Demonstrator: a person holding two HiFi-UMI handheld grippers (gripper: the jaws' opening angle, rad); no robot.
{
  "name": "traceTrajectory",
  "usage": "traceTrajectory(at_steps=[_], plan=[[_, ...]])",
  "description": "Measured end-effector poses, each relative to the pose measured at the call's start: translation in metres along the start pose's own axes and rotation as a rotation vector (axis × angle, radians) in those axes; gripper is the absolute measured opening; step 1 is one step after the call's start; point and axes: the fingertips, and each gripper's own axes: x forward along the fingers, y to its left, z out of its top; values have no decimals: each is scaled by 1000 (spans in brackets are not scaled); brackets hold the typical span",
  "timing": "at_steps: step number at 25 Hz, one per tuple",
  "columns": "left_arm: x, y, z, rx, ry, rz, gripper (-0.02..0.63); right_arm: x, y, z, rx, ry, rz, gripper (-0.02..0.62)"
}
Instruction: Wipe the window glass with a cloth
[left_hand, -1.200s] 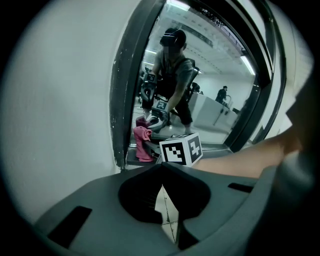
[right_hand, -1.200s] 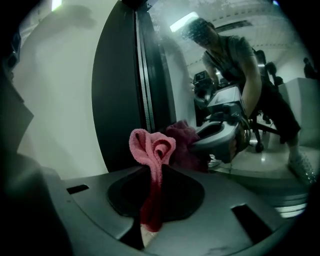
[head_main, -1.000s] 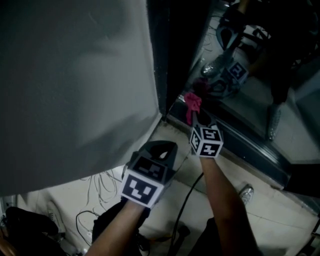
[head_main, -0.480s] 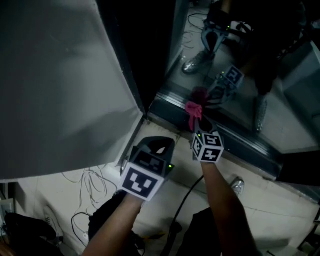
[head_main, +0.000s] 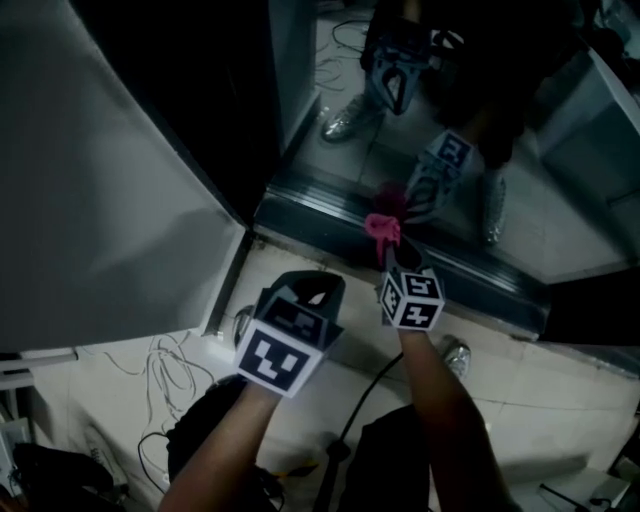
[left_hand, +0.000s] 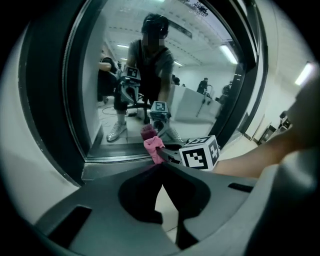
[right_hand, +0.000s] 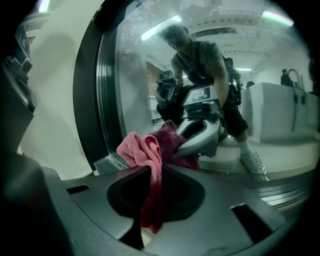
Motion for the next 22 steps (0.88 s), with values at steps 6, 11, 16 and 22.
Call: traceTrajectory(at_steps=[6, 11, 16, 22], plan=[[21, -33, 10, 19, 6, -56, 2, -28, -44, -12, 36, 1, -57, 48], [38, -56, 21, 16, -5, -96, 2, -52, -81, -18, 80, -4, -115, 48], [57, -81, 24, 39, 10, -129, 2, -72, -115, -22, 92, -8, -152, 48], [78, -104, 32, 76, -5, -141, 2, -92, -146, -28, 103, -12, -187, 48]])
